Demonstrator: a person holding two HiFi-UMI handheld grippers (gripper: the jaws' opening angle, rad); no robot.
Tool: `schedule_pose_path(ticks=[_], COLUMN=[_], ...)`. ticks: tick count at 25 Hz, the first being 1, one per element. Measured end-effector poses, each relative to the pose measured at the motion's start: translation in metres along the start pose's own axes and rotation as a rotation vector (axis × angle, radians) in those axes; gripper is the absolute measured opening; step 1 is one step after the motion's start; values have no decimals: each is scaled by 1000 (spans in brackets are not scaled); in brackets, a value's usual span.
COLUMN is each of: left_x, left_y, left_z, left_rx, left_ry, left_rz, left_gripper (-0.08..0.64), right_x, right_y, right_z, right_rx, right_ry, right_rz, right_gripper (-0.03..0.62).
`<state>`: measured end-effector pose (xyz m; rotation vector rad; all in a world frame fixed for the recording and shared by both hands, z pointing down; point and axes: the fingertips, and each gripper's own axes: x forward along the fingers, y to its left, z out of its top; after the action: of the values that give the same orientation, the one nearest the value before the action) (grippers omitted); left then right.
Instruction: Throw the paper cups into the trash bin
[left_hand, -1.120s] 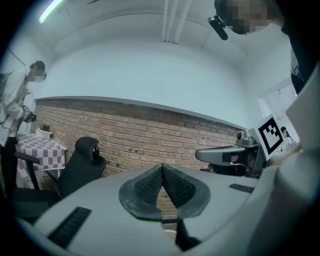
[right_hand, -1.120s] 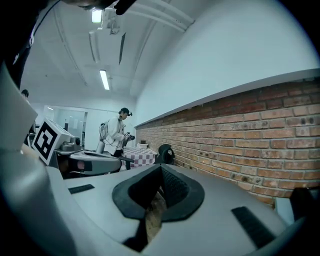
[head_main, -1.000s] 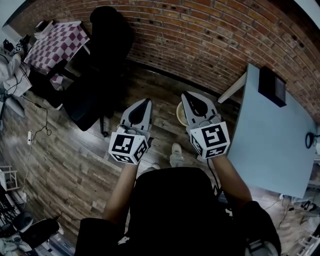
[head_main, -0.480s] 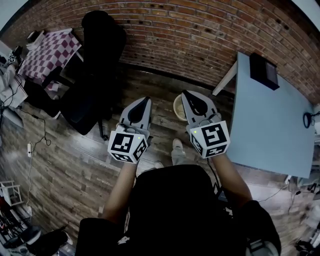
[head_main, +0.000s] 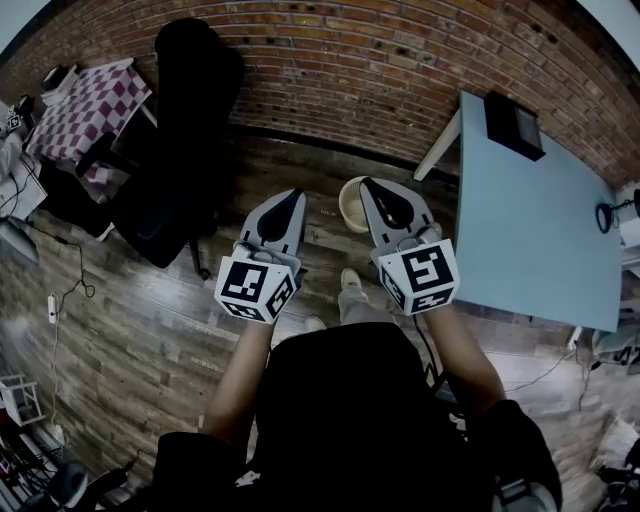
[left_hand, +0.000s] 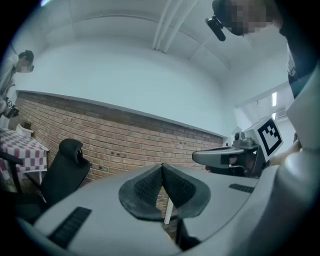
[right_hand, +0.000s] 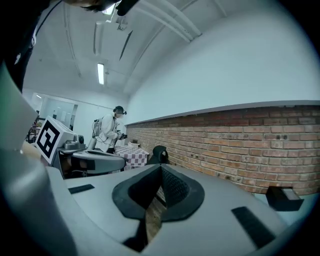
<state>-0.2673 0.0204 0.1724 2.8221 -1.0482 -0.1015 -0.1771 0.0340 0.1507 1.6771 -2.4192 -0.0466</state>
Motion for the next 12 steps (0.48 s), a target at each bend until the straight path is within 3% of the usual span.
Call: schedule_pose_path(ticks=[5,12], left_x=[-12,-10], left_y=[-16,-27], left_z=[2,2], left_rx=[14,27], left_ry=[-45,-28], left_rz=[-71,-83], left_gripper=[9,9], right_x=[-9,-17], right_y=[10,13], right_z=[-1,1], right_rx=[-3,3], right_ry=[1,-11], right_rz=[-11,-8], right_gripper=[3,3])
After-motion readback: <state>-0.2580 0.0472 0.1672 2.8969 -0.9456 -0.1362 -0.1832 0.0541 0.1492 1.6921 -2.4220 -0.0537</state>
